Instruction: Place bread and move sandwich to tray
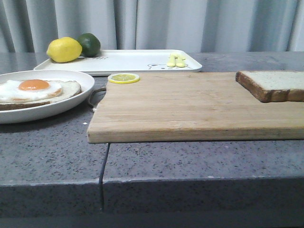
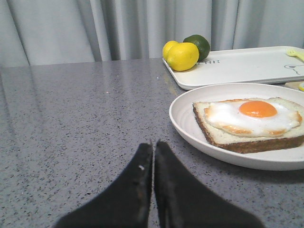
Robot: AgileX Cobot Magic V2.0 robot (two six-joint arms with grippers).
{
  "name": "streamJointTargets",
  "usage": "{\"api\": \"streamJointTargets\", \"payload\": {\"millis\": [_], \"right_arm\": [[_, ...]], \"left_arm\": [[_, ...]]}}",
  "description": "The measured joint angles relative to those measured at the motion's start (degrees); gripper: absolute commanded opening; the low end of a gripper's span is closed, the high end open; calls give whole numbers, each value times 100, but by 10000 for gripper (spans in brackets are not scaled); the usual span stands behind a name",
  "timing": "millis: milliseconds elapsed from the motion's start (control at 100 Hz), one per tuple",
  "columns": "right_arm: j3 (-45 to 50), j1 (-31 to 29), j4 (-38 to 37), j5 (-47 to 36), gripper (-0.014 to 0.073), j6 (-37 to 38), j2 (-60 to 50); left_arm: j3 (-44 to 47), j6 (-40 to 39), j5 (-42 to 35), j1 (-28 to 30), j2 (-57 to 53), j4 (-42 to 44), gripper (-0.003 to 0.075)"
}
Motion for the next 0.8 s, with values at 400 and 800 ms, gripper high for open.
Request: {"api": "streamJointTargets", "payload": {"millis": [400,800], "right_arm": [[0,0,0,0,-116,0,0],[0,0,0,0,-116,0,0]], "left_arm": [[0,0,0,0,0,0,-19],[0,0,0,0,0,-60,-19]]}}
